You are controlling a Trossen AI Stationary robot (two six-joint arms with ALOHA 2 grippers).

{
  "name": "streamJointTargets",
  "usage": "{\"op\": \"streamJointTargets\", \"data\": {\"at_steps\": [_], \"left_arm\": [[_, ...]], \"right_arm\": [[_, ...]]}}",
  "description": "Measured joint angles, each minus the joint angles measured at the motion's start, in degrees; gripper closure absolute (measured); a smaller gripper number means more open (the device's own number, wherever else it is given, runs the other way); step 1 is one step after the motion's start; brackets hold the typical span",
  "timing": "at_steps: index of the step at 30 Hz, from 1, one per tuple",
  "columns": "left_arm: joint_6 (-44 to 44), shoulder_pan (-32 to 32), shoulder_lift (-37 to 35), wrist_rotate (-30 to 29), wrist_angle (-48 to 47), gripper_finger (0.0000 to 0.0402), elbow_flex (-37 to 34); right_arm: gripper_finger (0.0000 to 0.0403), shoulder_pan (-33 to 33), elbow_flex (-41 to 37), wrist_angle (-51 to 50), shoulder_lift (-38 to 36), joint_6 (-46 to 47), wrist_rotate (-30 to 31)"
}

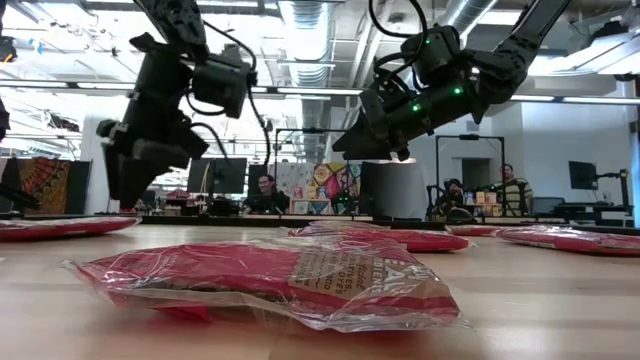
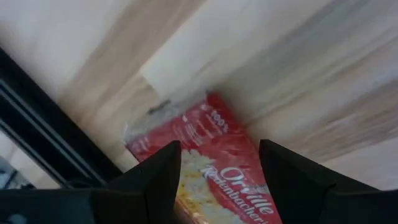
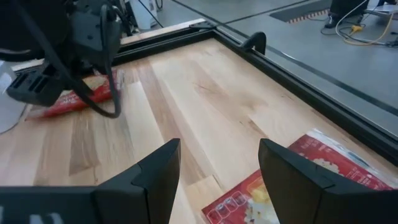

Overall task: Sort popcorn bags into baskets
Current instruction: Put the red popcorn bag into the white bin

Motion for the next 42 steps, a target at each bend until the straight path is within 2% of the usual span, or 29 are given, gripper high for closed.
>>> {"op": "streamJointTargets", "data": {"at_steps": [5, 8, 11, 16, 17, 23, 26, 33, 42], "left_arm": [[-0.87, -1.17, 0.02, 1.83, 4.43, 0.0193, -4.54], [-0.55, -1.18, 0.04, 2.31, 8.46, 0.0216, -7.05], [0.17, -1.16, -0.17, 2.86, 10.88, 0.0265, -8.59], [3.07, -1.03, -0.08, 1.85, 11.56, 0.0377, -8.61], [3.54, -1.03, 0.0, 1.5, 11.37, 0.0387, -8.19], [9.37, -1.64, -0.85, -3.16, 14.25, 0.0392, -3.57], [12.6, -2.21, -2.36, -7.31, 17.37, 0.0397, -0.69], [19.14, -3.41, -9.61, -13.26, 30.75, 0.0396, 2.33], [25.21, -3.67, -16.44, -14.87, 50.95, 0.0394, 2.24]], "right_arm": [[0.0163, 0.0, 0.0, 0.11, 0.0, -0.02, 0.0], [0.0163, 0.0, 0.0, 0.13, 0.02, 0.01, 0.02], [0.0163, 0.02, 0.0, 0.14, 0.02, 0.02, 0.02], [0.0163, 0.83, 0.0, 0.17, 0.02, 1.66, 0.03], [0.0163, 1.11, 0.0, 0.34, 0.03, 2.31, 0.02], [0.0163, 4.19, 0.0, 1.45, 0.04, 6.7, -0.02], [0.0163, 6.58, 0.0, 1.23, 0.04, 8.22, -0.02], [0.0163, 12.08, 0.0, 2.68, 0.07, 11.02, 0.85], [0.0163, 18.43, 0.09, 10.29, 0.98, 11.05, 17.3]]}}
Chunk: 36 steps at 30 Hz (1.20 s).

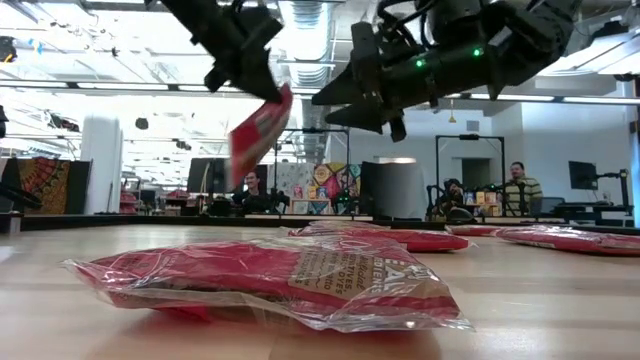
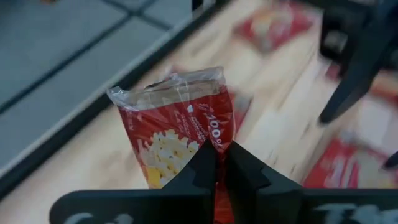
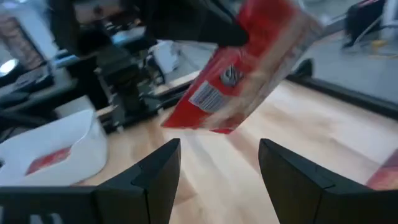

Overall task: Sort popcorn bags into baskets
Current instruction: Put the red popcorn bag into the white bin

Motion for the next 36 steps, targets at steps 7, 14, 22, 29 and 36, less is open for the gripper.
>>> {"op": "streamJointTargets", "data": {"at_steps": [7, 14, 22, 29, 36], "left_arm": [[1.37, -0.6, 1.96, -9.11, 15.55, 0.0394, -0.04], [1.18, -0.77, 4.84, -7.77, 29.13, 0.0393, -0.07], [1.35, -0.88, 7.97, -7.5, 37.11, 0.0393, -0.08], [0.72, -0.99, 9.14, -7.74, 40.4, 0.0393, -0.09], [0.83, -1.62, 9.14, -7.63, 41.07, 0.0393, -0.09]], "right_arm": [[0.0163, 2.42, 0.0, 5.64, 0.0, -14.42, 8.34], [0.0163, 3.87, 0.01, 11.58, 0.0, -21.67, 14.98], [0.0163, 2.7, 2.72, 11.29, 0.0, -23.99, 15.78], [0.0163, -0.69, 5.77, 4.64, 0.0, -24.1, 20.73], [0.0175, -2.76, 6.93, -1.41, -0.02, -19.6, 23.02]]}}
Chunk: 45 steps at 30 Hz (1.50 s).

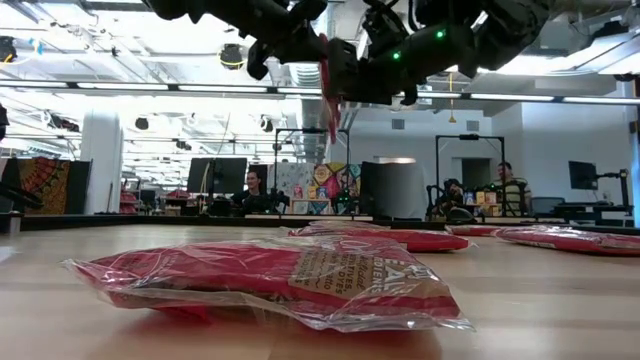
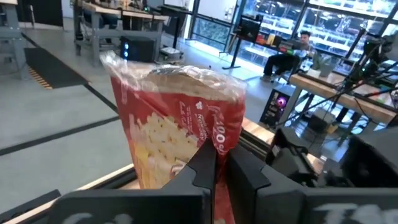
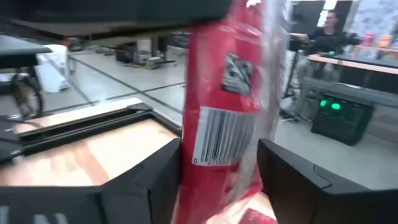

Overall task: Sort popcorn bags into baskets
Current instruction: Put the red popcorn bag into the white bin

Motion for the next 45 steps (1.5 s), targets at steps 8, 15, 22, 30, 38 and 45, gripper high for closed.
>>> {"op": "streamJointTargets", "data": {"at_steps": [8, 15, 22, 30, 38, 45], "left_arm": [[-0.04, -0.49, 0.0, 0.27, -0.67, 0.0393, 0.0], [6.62, -0.67, -2.87, 1.83, -16.97, 0.0369, 0.09], [14.86, -0.72, -11.41, 4.36, -36.41, 0.0286, 0.09], [20.38, -0.17, -13.42, 21.83, -36.68, 0.0193, 0.11], [18.9, 0.41, -4.25, 31.62, -33.84, 0.0128, 1.02], [22.66, -0.7, -1.2, 31.97, -36.22, 0.0218, 5.84]], "right_arm": [[0.0355, -0.58, 0.0, -2.42, 0.0, -1.17, 0.69], [0.039, -0.47, -0.13, -15.67, -3.43, -1.28, -3.33], [0.039, -6.28, -0.11, -34.4, -10.9, 7.39, -27.27], [0.0391, -11.26, -0.11, -41.21, -12.36, 10.72, -60.09], [0.0391, -8.23, 0.53, -41.79, -12.26, 11.97, -62.33], [0.0387, -7.25, 2.21, -47.46, -12.26, 10.3, -62.21]]}}
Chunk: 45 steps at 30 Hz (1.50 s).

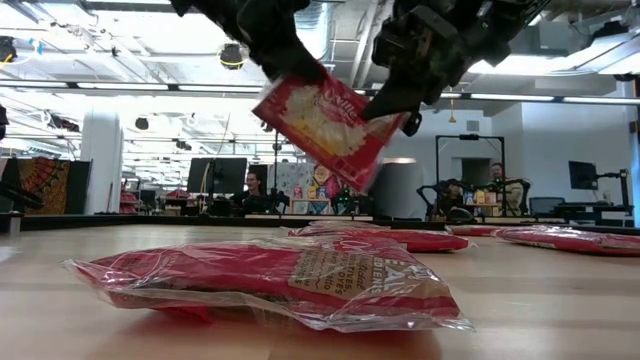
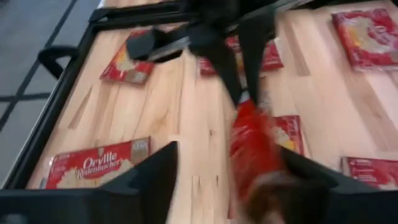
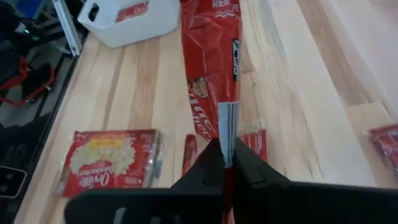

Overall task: Sort popcorn bags into baskets
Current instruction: Put the red popcorn bag into the white bin

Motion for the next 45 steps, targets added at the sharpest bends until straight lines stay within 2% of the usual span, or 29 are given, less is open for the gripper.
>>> {"op": "streamJointTargets", "data": {"at_steps": [4, 5, 9, 14, 17, 19, 23, 28, 33, 37, 41, 43, 45], "left_arm": [[0.26, 0.29, 0.0, 4.14, -10.67, 0.0363, 4.65], [-0.58, 0.61, 0.0, 5.3, -13.35, 0.038, 5.66], [-2.08, 0.71, -0.02, 4.5, -18.52, 0.0394, 6.66], [-2.75, 0.5, -0.26, 3.91, -19.28, 0.0398, 6.68], [-4.59, -0.33, -0.64, 1.27, -19.23, 0.0399, 6.66], [-7.03, -1.51, -1.42, -3.2, -19.84, 0.0399, 6.66], [-14.25, -6.23, -3.92, -16.14, -26.12, 0.04, 6.38], [-30.91, -15.17, -7.27, -32.48, -33.72, 0.0401, 6.51], [-55.12, -28.18, -7.72, -44.24, -46.52, 0.0401, 6.48], [-69.59, -39.09, -7.31, -46.25, -55.11, 0.0401, 6.48], [-85.82, -49.78, -7.28, -49.41, -62.21, 0.0401, 6.48], [-92.04, -54.34, -7.28, -51.42, -65.45, 0.0401, 6.48], [-97.71, -57.71, -7.28, -55.41, -68.32, 0.0401, 6.48]], "right_arm": [[0.0391, -0.12, 0.0, -0.4, -0.24, -0.2, 1.51], [0.0392, -0.12, 0.0, -0.19, -0.46, -0.35, 2.18], [0.0388, -0.1, 0.05, 0.12, -1.41, -1.77, 3.25], [0.0385, -0.42, -0.04, 1.09, -2.15, -2.59, 3.63], [0.0375, -0.57, -0.04, 1.58, -2.08, -2.99, 5.4], [0.0357, -0.84, 0.01, 2.89, -2.1, -4.02, 7.5], [0.031, -0.99, 0.17, 4.73, -2.3, -6.05, 16.02], [0.0247, -1.39, 0.17, 9.77, -2.27, -7.79, 24.14], [0.0202, -3.32, 0.15, 11.52, -2.27, -9.8, 27.28], [0.0191, -4.97, 0.15, 12.61, -2.23, -10.74, 27.21], [0.0196, -5.9, 0.15, 12.81, -2.19, -10.2, 26.86], [0.0203, -6.15, 0.09, 13.45, -2.19, -8.69, 23.67], [0.0208, -5.55, 0.09, 16.24, -1.62, -6.02, 16.59]]}}
